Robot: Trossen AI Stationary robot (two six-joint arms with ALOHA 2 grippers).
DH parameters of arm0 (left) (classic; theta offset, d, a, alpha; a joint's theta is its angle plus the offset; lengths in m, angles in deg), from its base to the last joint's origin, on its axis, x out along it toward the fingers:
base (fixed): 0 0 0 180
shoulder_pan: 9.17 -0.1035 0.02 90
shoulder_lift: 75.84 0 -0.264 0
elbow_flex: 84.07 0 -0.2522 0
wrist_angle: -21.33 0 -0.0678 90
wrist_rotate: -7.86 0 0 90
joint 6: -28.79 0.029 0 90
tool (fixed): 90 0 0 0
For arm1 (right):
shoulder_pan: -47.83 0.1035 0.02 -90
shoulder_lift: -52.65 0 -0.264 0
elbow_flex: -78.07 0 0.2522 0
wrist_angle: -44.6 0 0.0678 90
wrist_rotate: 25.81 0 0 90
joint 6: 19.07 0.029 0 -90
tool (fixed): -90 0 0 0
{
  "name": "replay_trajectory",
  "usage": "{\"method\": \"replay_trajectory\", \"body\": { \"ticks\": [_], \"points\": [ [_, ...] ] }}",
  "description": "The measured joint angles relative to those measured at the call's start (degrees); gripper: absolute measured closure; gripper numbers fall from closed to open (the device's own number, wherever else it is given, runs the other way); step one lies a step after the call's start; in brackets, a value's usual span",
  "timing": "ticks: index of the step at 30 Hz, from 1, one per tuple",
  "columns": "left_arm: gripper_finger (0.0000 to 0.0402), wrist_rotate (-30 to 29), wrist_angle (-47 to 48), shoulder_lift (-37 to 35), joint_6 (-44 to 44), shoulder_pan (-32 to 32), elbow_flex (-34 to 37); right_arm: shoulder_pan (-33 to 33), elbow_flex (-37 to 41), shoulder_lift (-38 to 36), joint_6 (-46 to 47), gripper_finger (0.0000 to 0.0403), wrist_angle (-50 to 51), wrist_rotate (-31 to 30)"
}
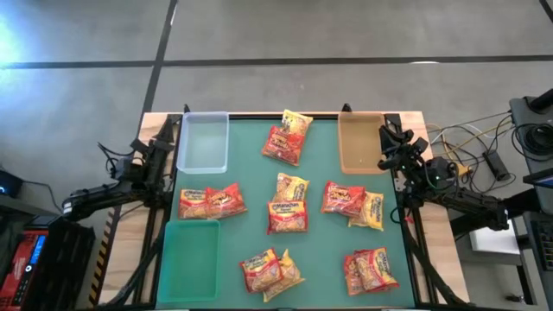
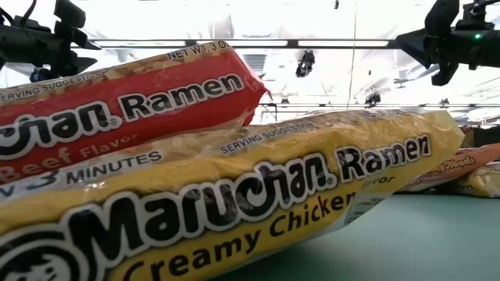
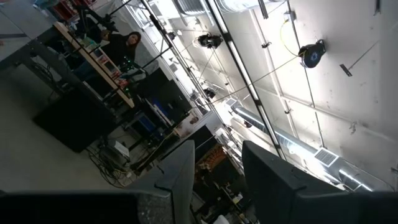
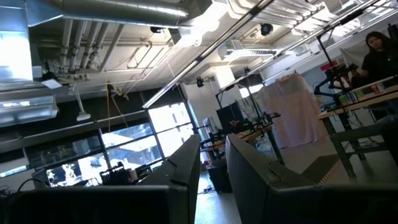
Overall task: Sort Maruchan noodles
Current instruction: Put the orange noodle pack into the orange bin
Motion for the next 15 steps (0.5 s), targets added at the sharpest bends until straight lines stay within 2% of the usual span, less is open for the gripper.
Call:
{"method": "replay_trajectory", "body": {
  "ticks": [11,13,15],
  "points": [
    [0.0283,0.0,0.0,0.0,0.0,0.0,0.0,0.0,0.0,0.0,0.9,0.0335,0.7,0.2],
    [0.0283,0.0,0.0,0.0,0.0,0.0,0.0,0.0,0.0,0.0,5.2,0.0335,2.3,3.3],
    [0.0283,0.0,0.0,0.0,0.0,0.0,0.0,0.0,0.0,0.0,8.9,0.0335,4.8,9.0]
  ]
}}
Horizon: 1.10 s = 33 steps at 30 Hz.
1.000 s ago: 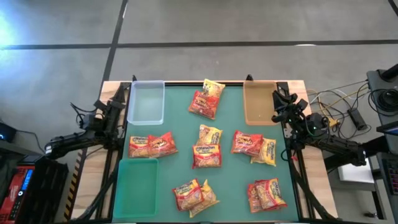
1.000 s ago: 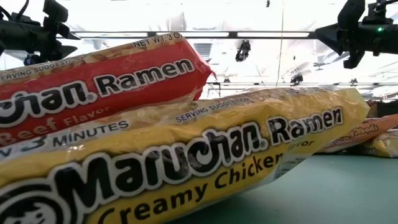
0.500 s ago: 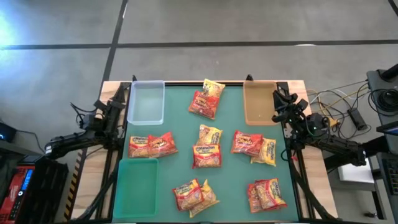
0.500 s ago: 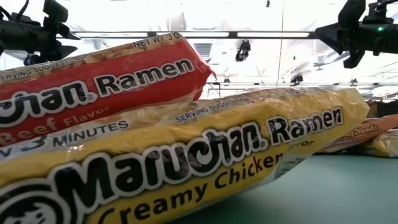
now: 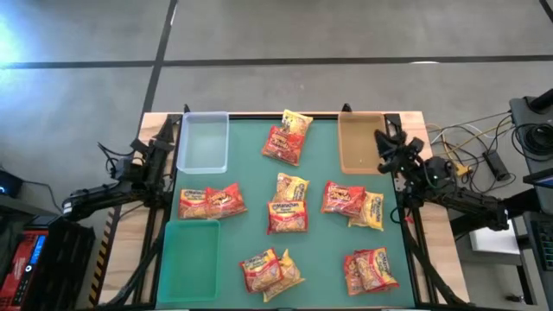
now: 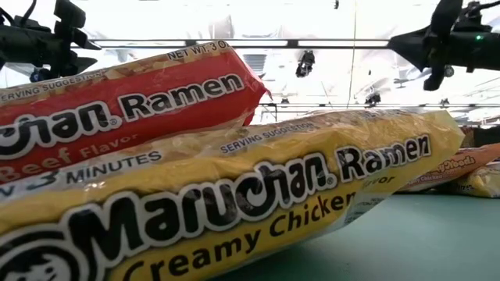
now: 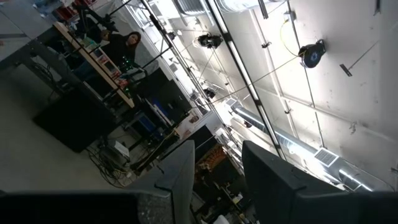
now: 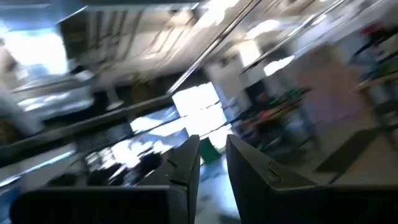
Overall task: Sort Maruchan noodles
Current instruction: Put the orange noodle pack into the orange bin
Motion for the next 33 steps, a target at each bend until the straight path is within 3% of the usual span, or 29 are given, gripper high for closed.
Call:
{"method": "replay_trajectory", "body": {
  "ticks": [5,11,16,24,33],
  "points": [
    [0.0283,0.0,0.0,0.0,0.0,0.0,0.0,0.0,0.0,0.0,6.0,0.0335,7.3,13.3],
    [0.0283,0.0,0.0,0.0,0.0,0.0,0.0,0.0,0.0,0.0,11.5,0.0335,14.3,21.0],
    [0.0283,0.0,0.0,0.0,0.0,0.0,0.0,0.0,0.0,0.0,11.7,0.0335,18.1,20.0],
    [0.0283,0.0,0.0,0.0,0.0,0.0,0.0,0.0,0.0,0.0,18.8,0.0335,18.2,9.9],
    [0.0283,0.0,0.0,0.0,0.0,0.0,0.0,0.0,-0.3,0.1,17.6,0.0335,16.8,13.8]
  ]
}}
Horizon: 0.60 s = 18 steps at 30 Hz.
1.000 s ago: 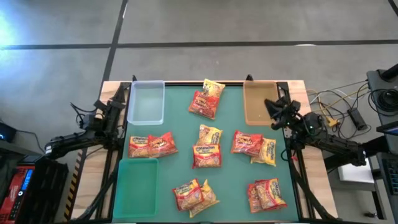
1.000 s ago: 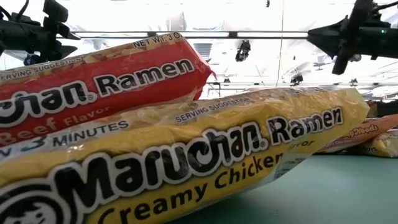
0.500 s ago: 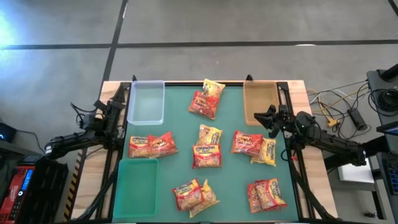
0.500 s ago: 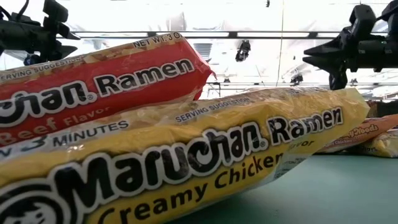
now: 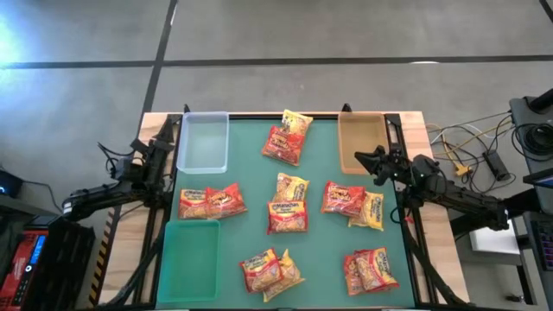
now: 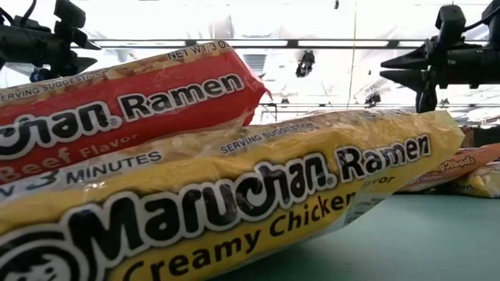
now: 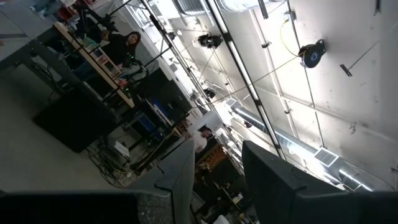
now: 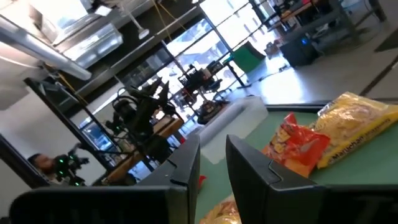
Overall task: Sort Maruchan noodles
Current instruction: Put the orange noodle pack into the orange bin
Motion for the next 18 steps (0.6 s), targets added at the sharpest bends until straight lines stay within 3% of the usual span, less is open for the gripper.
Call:
{"method": "replay_trajectory", "body": {
  "ticks": [18],
  "points": [
    [0.0283,0.0,0.0,0.0,0.0,0.0,0.0,0.0,-11.5,5.7,-10.6,0.0335,7.3,0.1]
  ]
}}
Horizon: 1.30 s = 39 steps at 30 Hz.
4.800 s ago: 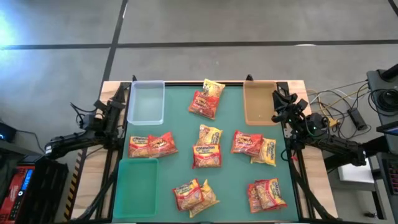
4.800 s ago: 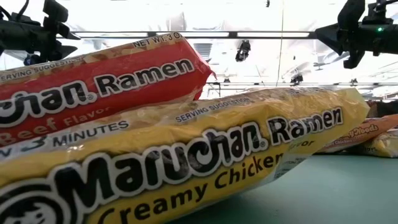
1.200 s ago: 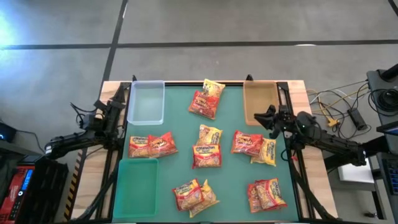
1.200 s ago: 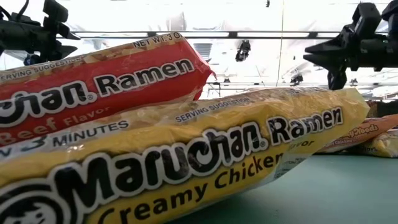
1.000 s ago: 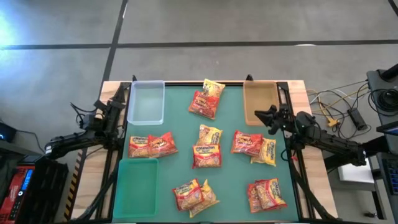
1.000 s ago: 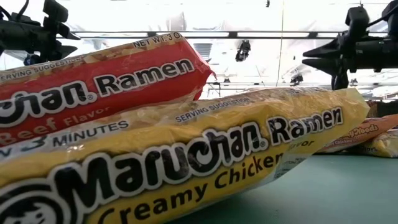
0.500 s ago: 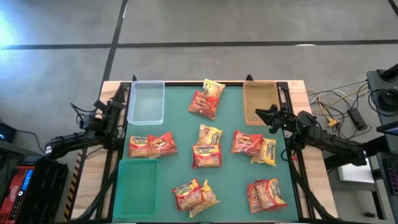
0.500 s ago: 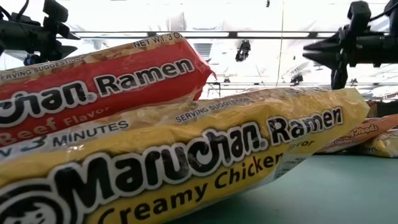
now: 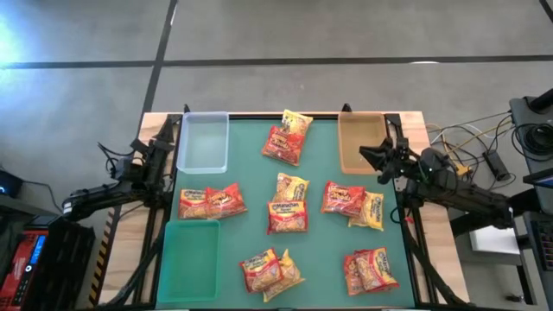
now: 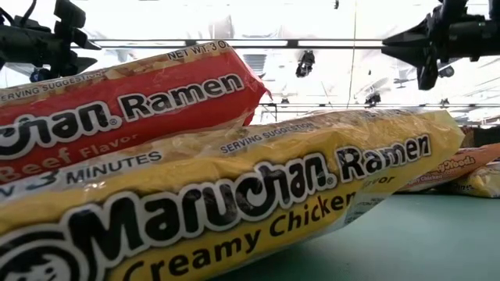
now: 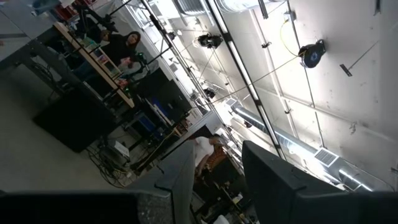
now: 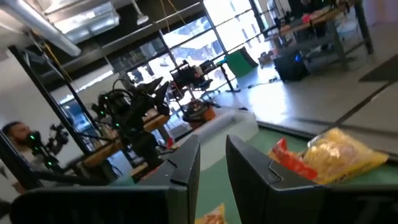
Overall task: Sort Maruchan noodles
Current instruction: Put the orange noodle pack into the orange bin
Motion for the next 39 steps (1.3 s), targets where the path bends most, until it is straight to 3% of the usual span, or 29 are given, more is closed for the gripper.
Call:
{"method": "replay_trajectory", "body": {
  "ticks": [15,32,39],
  "points": [
    [0.0283,0.0,0.0,0.0,0.0,0.0,0.0,0.0,-6.6,7.5,-2.7,0.0335,13.3,0.0],
    [0.0283,0.0,0.0,0.0,-0.1,0.0,0.0,0.0,-6.5,11.5,-3.6,0.0335,15.7,0.0],
    [0.0283,0.6,0.0,0.0,-4.4,0.0,0.0,0.0,-6.5,11.5,-3.6,0.0335,16.3,0.0]
  ]
}}
